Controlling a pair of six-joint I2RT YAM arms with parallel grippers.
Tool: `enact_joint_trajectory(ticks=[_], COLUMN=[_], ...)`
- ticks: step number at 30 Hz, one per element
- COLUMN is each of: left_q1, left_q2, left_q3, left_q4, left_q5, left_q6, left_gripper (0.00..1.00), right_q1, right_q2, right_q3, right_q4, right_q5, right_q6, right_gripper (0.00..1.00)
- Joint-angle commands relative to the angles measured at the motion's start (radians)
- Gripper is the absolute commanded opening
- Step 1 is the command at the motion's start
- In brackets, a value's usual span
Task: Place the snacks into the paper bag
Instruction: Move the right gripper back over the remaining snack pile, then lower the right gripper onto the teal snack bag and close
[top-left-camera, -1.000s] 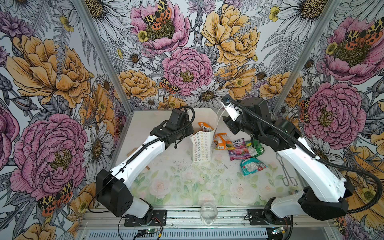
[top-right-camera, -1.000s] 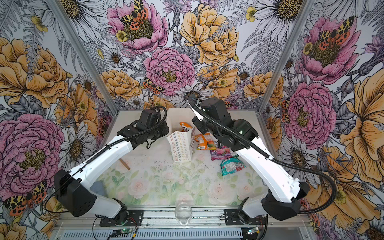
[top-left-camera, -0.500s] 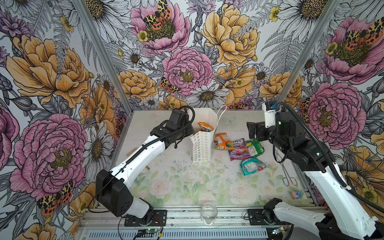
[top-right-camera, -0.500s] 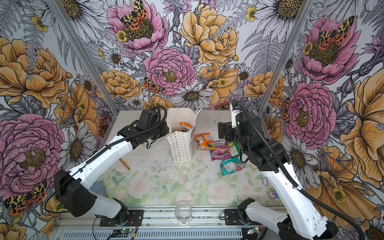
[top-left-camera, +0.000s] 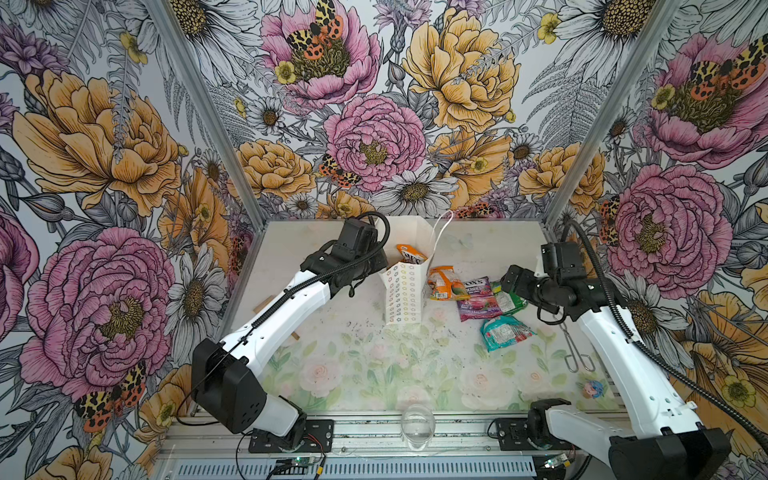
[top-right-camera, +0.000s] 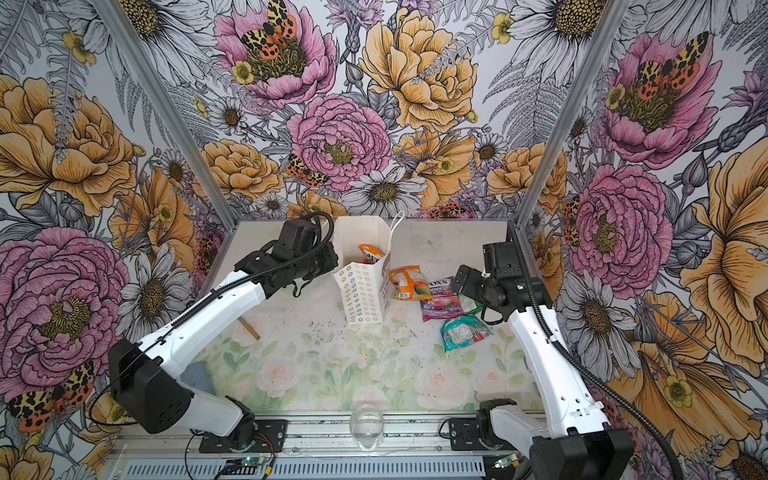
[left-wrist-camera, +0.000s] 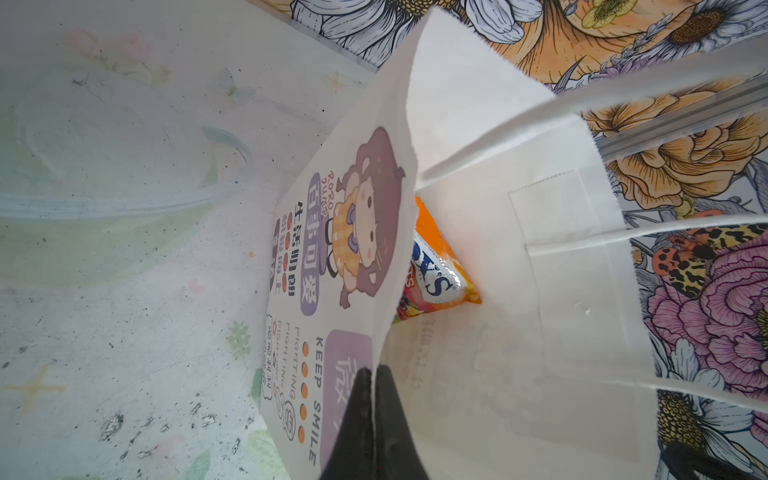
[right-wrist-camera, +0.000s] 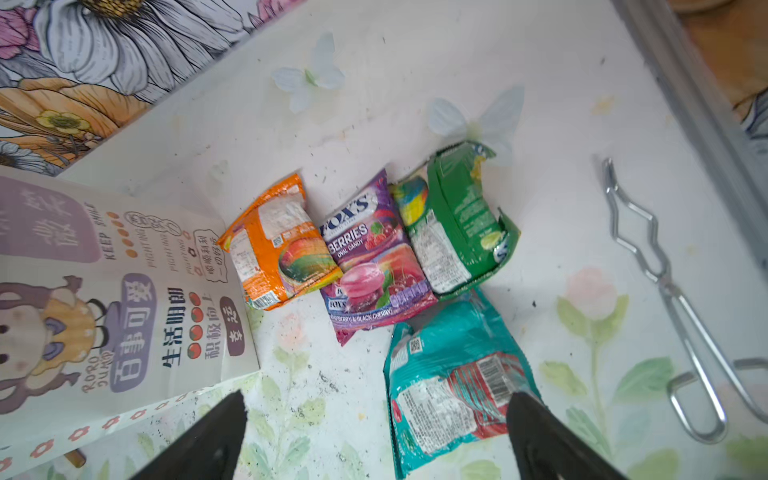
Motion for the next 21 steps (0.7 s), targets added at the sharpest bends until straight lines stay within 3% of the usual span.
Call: enact_joint_trajectory(ticks=[1, 7, 21], left_q1=[0.008, 0.01, 0.011], left_q2=[-0.013, -0.02, -0.019], left_q3=[-0.003, -0.007, -0.008], left_q4=[-0.002, -0.002, -0.001], left_q5=[0.015, 0.015, 0.02], left_q6=[0.011, 0.011, 0.008], left_gripper=[0.0, 0.0, 0.0], right_q1=[-0.034, -0.117, -0.136], right_q2=[-0.019, -0.041, -0.039], right_q3=[-0.067, -0.201, -0.387], right_q4=[-0.009, 0.005, 0.112], right_q5=[-0.068, -0.156, -0.177], right_q6=[0.074, 0.115, 0.168], right_gripper=[1.0, 1.0, 1.0])
